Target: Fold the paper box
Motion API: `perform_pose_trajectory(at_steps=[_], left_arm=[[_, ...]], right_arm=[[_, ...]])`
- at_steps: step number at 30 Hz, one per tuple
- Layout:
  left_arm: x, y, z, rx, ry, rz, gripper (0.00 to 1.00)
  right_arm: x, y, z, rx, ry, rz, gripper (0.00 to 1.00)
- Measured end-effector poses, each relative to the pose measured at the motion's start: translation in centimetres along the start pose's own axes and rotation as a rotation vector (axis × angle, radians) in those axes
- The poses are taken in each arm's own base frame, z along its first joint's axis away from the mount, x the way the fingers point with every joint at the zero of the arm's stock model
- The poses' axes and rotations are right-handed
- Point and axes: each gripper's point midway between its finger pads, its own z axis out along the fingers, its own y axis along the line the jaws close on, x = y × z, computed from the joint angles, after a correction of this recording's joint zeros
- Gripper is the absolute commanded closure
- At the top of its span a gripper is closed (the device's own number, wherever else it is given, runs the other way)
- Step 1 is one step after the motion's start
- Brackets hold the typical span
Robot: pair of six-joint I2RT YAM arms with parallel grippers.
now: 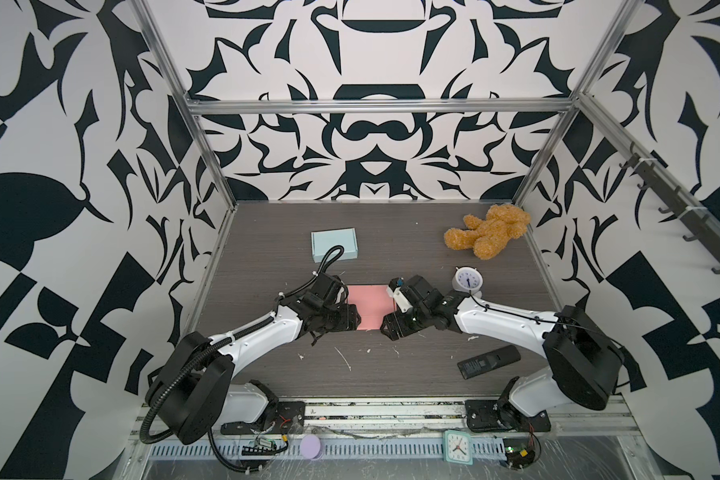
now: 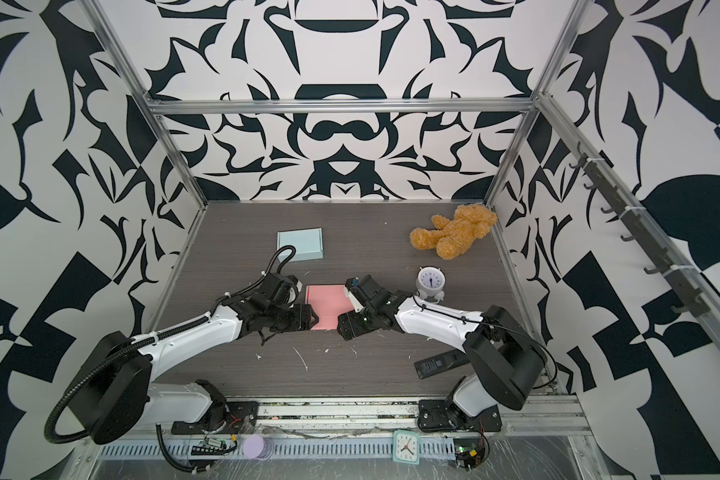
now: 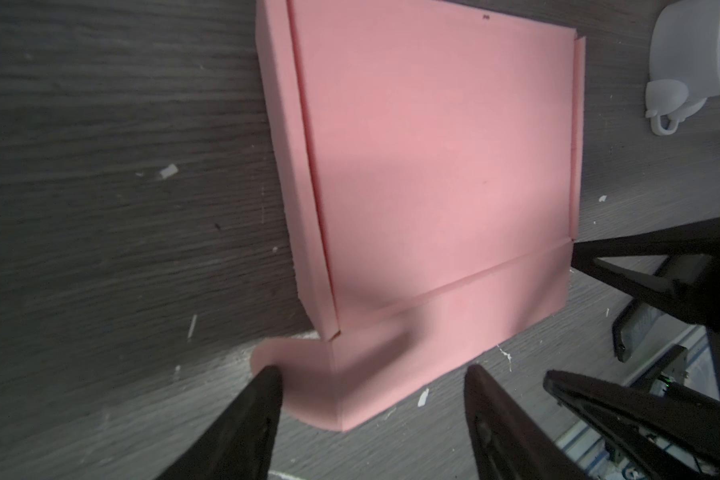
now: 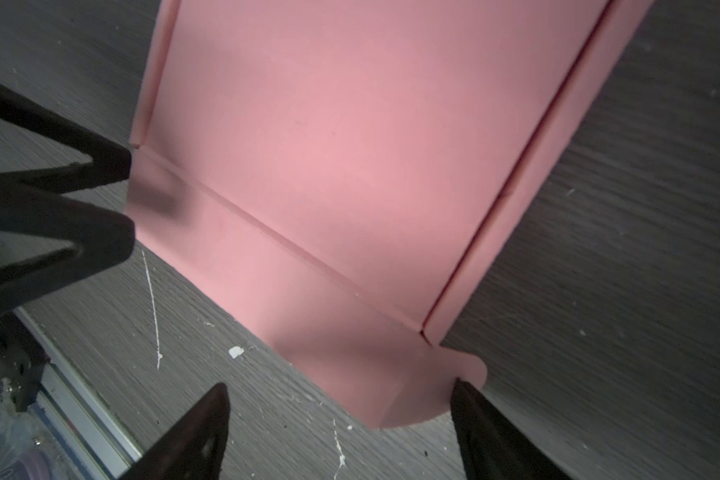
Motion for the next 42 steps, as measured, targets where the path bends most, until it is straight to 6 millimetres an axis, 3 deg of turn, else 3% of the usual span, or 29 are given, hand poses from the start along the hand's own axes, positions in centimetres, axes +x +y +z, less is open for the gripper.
perform_pose_trajectory(at_steps=[9,19,42], left_arm=[[0.8,0.0,0.5,0.014,0.015,-0.006,0.28],[1.0,-1.1,0.6,0.044,0.013,0.012,0.29],[1.6,-1.6,0.8,0.05,0.024,0.027,0.31]], right_arm=[[0.5,0.4,0.8,-0.008,0.021,0.005,0.16],[0.4,0.8,0.8,-0.019,0.015,0.002,0.18],[0.2,1.0,0.7,-0.023,0.005,0.011,0.19]])
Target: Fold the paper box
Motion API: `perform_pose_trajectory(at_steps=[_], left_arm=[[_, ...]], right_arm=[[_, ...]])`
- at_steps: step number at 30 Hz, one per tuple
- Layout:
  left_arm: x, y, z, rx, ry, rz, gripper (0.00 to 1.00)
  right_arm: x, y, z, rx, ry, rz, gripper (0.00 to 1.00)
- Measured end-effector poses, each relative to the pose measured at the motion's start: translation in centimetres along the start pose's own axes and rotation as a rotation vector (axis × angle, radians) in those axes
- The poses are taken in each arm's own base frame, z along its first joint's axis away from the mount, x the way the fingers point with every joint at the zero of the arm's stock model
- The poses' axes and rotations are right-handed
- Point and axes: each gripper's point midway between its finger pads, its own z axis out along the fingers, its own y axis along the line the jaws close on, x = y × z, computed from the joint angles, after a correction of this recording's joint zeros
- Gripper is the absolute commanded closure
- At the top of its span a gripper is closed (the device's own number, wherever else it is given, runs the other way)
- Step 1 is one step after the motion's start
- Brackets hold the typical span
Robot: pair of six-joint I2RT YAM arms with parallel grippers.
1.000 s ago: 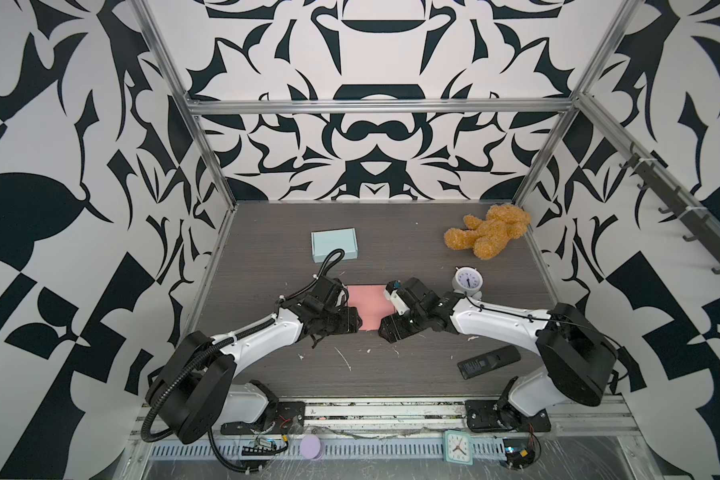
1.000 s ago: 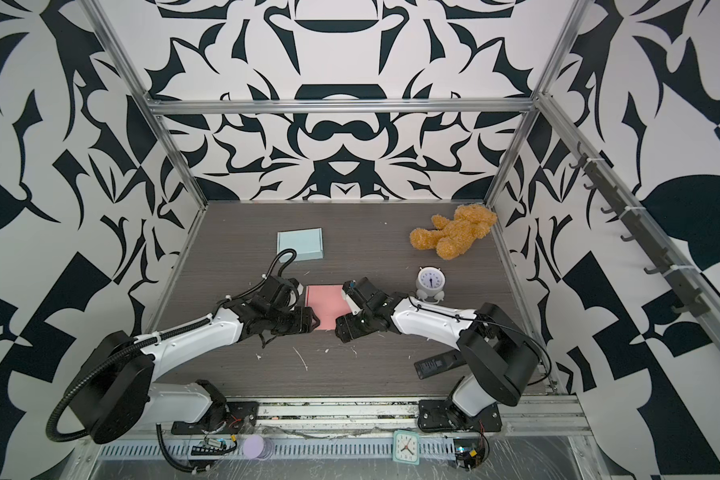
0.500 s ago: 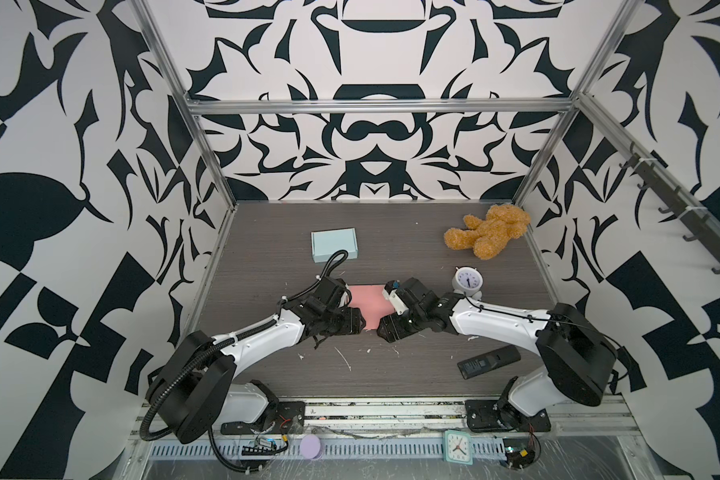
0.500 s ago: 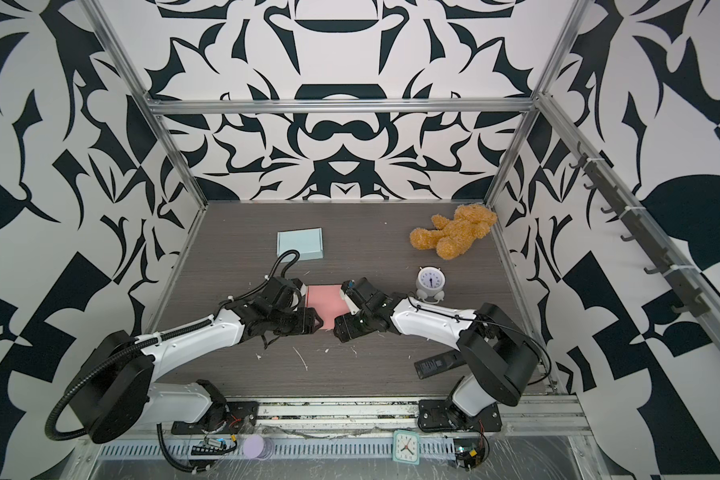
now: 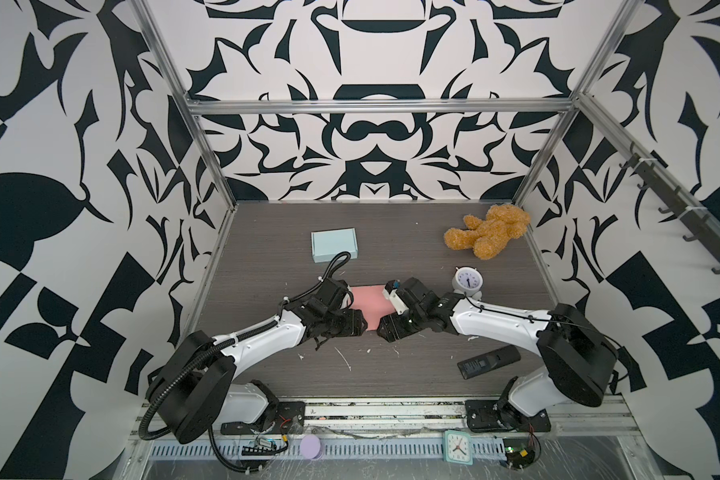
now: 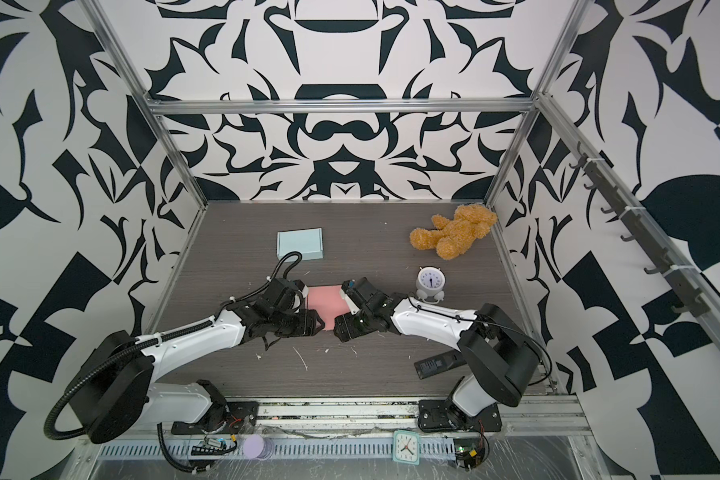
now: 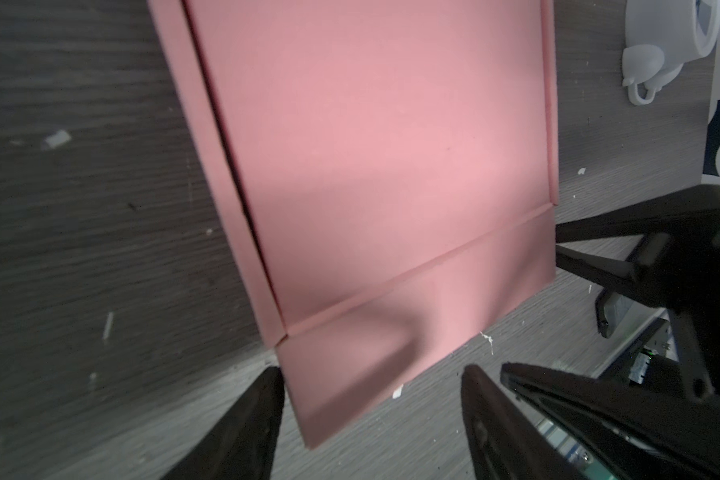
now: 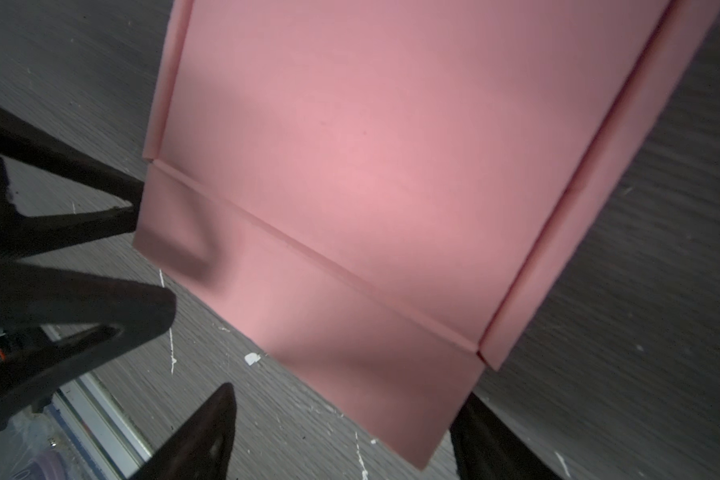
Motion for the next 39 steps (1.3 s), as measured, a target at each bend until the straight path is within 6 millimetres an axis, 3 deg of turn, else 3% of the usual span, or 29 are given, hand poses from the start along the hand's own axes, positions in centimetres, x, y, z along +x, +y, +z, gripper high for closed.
perform_pose_trajectory(at_steps=[15,39], left_arm=[[0.3,1.1,1.2,-0.046,0.026,-0.011,0.39],[-0.3,1.3,1.4,-0.061,-0.002,-0.007,0.45]], right_arm=[[-0.2,-0.4,0.3,0.026,-0.012,-0.013,0.27],[0.0,-2.0,1.4,0.101,-0.002,-0.072,0.38]])
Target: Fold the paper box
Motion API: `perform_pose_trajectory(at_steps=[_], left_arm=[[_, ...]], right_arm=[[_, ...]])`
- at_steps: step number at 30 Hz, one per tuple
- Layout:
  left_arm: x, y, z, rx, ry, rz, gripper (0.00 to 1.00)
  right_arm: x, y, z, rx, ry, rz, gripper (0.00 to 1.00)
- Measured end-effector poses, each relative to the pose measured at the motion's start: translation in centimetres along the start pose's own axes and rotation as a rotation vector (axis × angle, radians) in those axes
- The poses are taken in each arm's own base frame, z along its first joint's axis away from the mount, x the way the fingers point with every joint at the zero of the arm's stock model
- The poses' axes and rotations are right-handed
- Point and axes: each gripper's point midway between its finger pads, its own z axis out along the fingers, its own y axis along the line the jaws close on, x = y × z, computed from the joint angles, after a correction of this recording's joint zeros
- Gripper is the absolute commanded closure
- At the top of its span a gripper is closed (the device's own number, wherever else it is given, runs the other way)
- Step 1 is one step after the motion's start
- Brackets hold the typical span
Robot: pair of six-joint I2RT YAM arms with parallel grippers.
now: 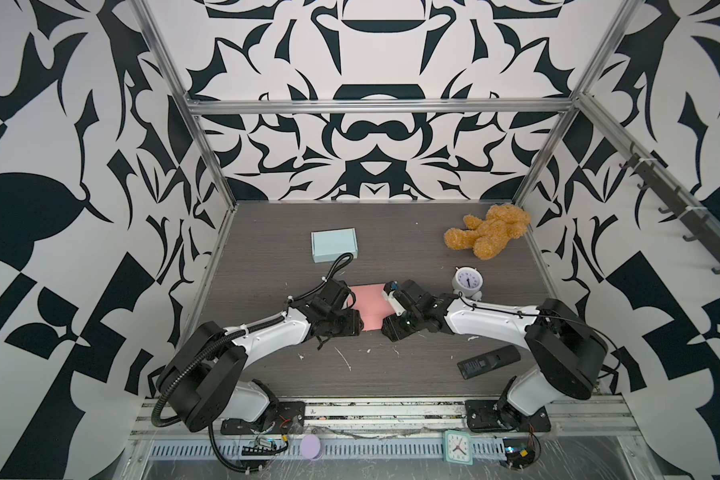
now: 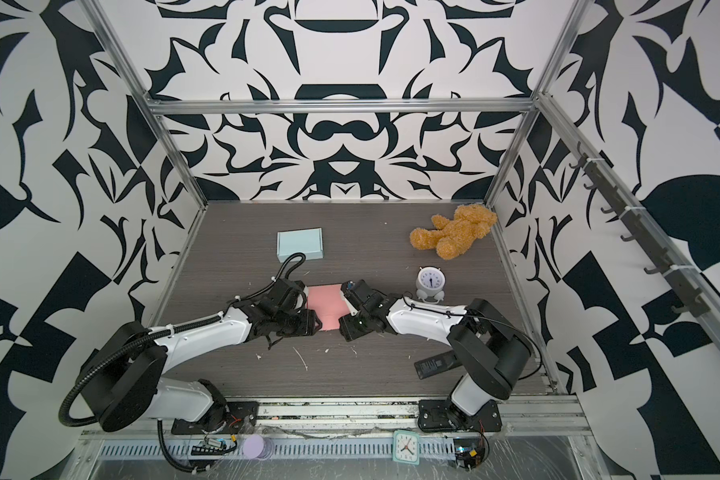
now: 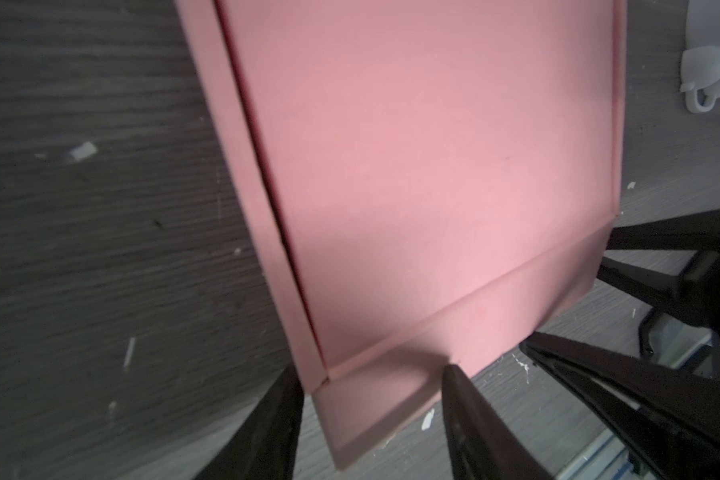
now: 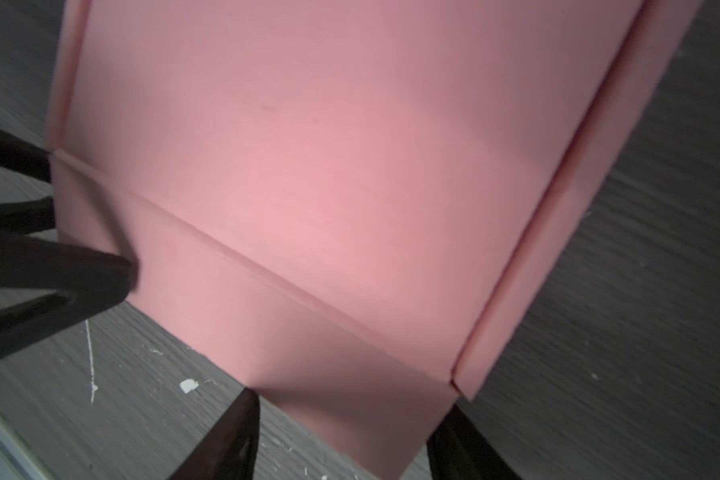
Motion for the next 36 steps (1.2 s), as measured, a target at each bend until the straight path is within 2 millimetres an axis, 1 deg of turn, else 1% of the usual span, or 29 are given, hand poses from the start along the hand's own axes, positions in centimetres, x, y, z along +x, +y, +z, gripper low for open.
perform_pose_trajectory(at_steps=[6,9,10,12,17,22,25,27,30,32,34,36], left_arm=[[-0.1,0.0,0.2,-0.001,-0.002,0.0,0.45],[-0.1,0.1,0.2,-0.003,-0.003,-0.001,0.41],[-0.1,0.1,0.1,-0.004,-0.003,-0.002,0.37],[0.0,0.1,-0.1,-0.007,-0.003,-0.004,0.34],[-0.1,0.0,-0.7,-0.003,-0.014,0.002,0.33],[0.0,0.0,-1.3,-0.01,-0.012,0.008,0.33],[-0.4,0.1,-1.9,-0.018,-0.019,0.012,0.31],[-1.0,0.1,-2.5,-0.021,-0.034,0.016,0.3],[-2.5,0.3,-3.5,-0.025,-0.065,0.014,0.27],[-4.0,0.3,-4.3,-0.027,-0.093,0.016,0.25],[-6.0,0.0,-5.0,-0.021,-0.121,0.023,0.23],[-8.0,-0.5,-5.4,-0.014,-0.144,0.036,0.22]], right_arm=[[0.0,-0.2,0.2,0.013,0.006,-0.01,0.38],[-0.2,-0.2,0.1,0.017,0.003,-0.017,0.38],[-0.3,-0.2,0.1,0.019,0.001,-0.018,0.37],[-0.4,-0.2,0.1,0.019,0.0,-0.023,0.33],[-0.3,-0.3,-0.1,0.023,0.002,-0.028,0.25],[-0.5,-0.1,-0.9,0.019,-0.01,-0.034,0.16],[-0.6,0.1,-1.6,0.016,-0.02,-0.036,0.12],[-0.8,0.2,-2.2,0.012,-0.031,-0.037,0.11],[-1.1,0.4,-2.9,0.008,-0.051,-0.041,0.1],[-1.2,0.4,-2.9,0.01,-0.054,-0.047,0.1],[-1.3,0.4,-2.8,0.013,-0.051,-0.054,0.1],[-1.4,0.3,-2.6,0.019,-0.049,-0.061,0.1]])
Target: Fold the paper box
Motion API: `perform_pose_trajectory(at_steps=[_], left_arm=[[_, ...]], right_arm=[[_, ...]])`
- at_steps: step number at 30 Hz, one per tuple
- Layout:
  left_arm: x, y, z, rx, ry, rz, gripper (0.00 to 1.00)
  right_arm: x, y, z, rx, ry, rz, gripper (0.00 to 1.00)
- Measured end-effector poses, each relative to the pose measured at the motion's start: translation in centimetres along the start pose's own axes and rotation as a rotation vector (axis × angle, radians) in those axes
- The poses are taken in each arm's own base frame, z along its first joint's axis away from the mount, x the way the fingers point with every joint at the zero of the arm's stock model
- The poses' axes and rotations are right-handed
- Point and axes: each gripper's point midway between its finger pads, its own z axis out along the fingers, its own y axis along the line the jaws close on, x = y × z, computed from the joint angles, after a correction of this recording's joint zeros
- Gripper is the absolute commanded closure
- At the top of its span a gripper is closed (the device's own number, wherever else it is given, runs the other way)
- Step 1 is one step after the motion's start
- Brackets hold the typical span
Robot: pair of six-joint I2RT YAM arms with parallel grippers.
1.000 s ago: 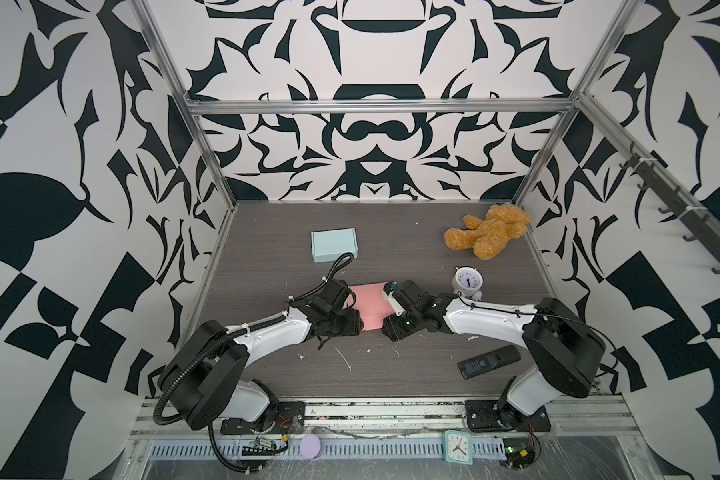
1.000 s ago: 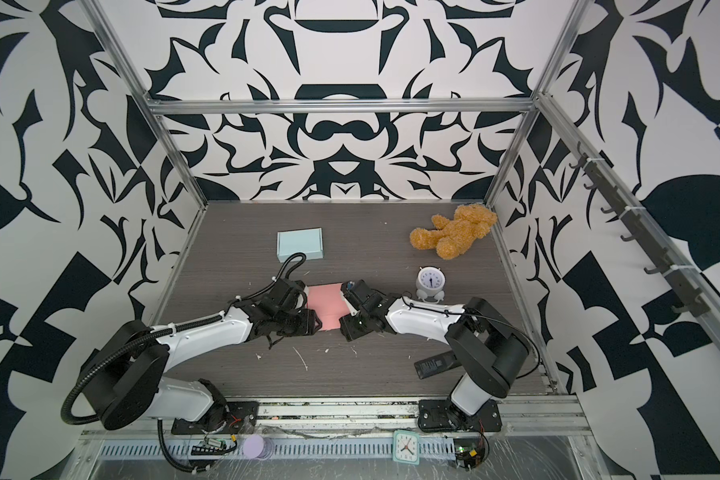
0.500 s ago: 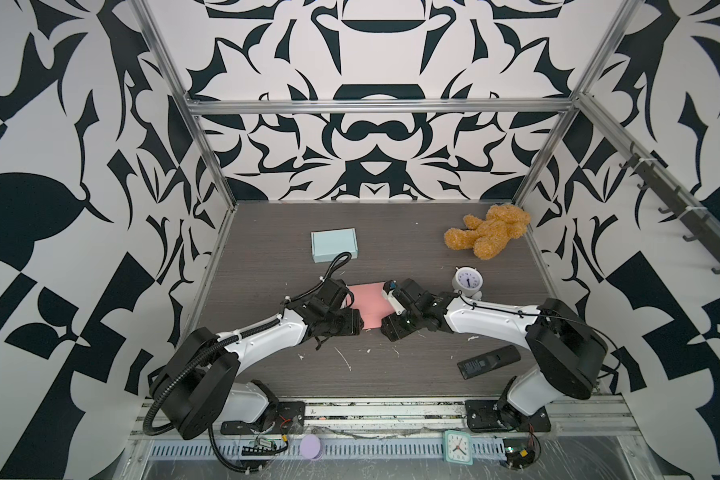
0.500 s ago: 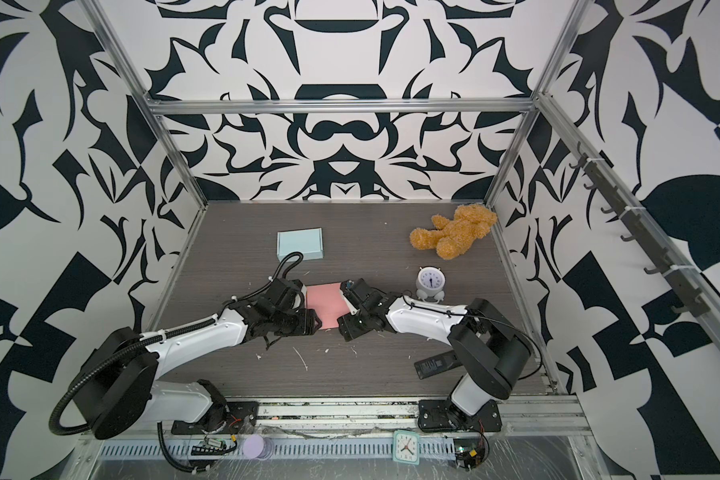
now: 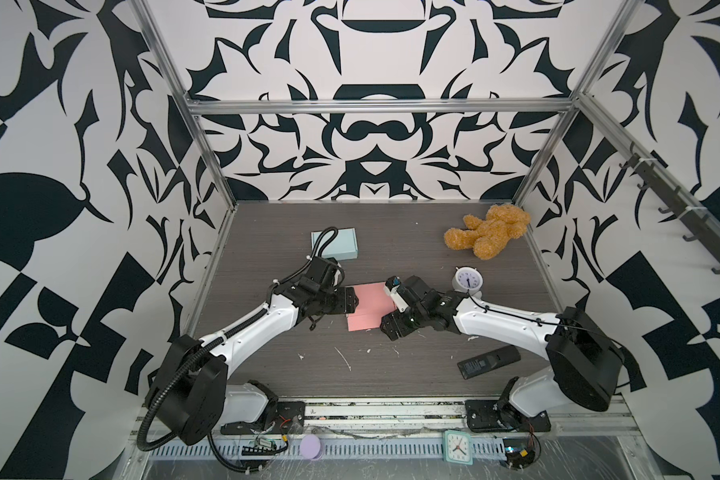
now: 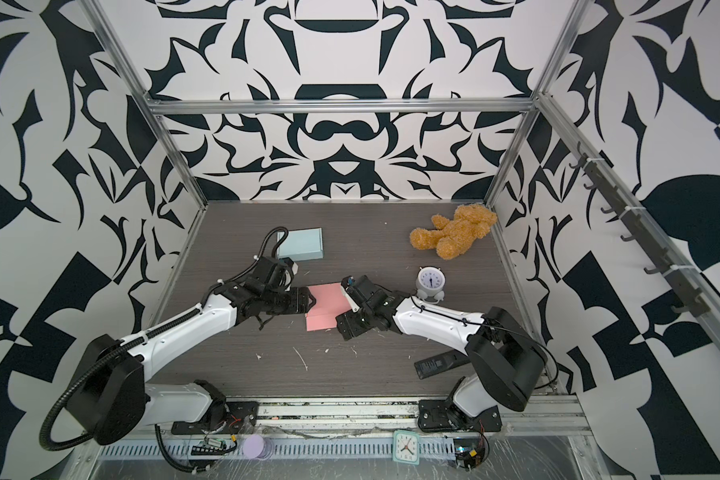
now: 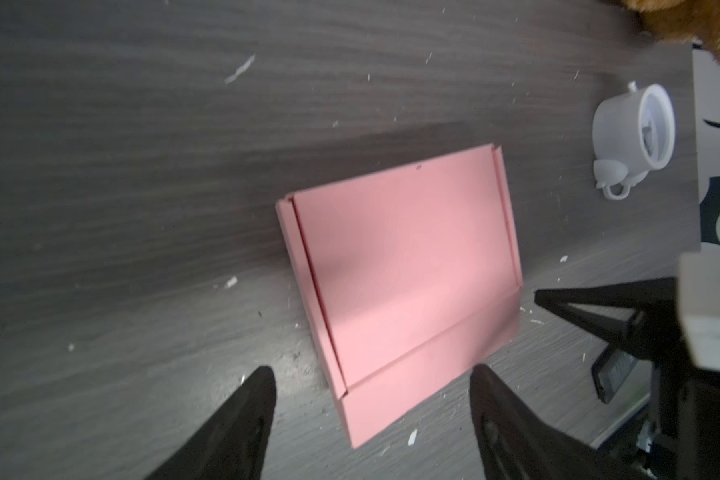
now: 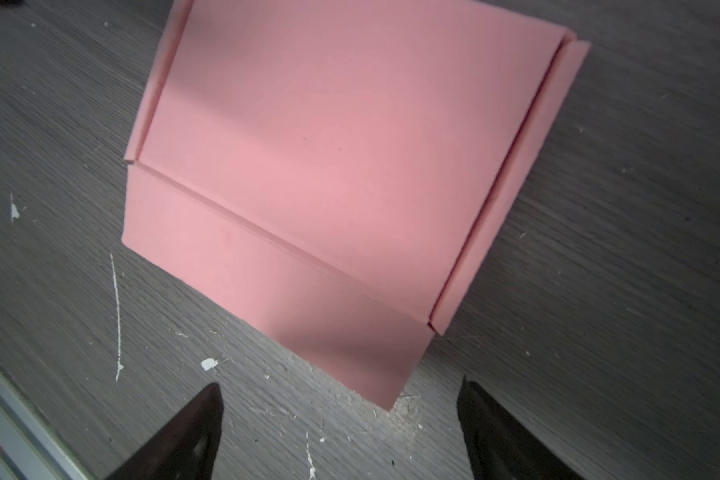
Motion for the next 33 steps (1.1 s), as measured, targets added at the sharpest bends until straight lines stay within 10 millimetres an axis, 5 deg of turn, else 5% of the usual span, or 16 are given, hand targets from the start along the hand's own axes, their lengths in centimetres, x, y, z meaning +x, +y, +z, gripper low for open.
perform_pose_trajectory(at_steps=[7,15,25,33], left_arm=[[-4.1,0.0,2.5,-0.003,0.024,0.041,0.22],[-6.0,-0.6,5.9,0.025,0.083,0.092,0.22],[-5.0,-0.4,9.2,0.057,0.179,0.113,0.25],[-4.2,-0.5,10.0,0.088,0.215,0.116,0.29]], right_arm=[[-0.6,-0.1,0.7,0.016,0.004,-0.028,0.1],[-0.5,-0.6,1.9,0.033,0.031,-0.047,0.12],[-0.6,-1.3,2.3,0.048,0.033,-0.054,0.14],[-0.5,-2.0,3.4,0.052,0.046,-0.047,0.17]])
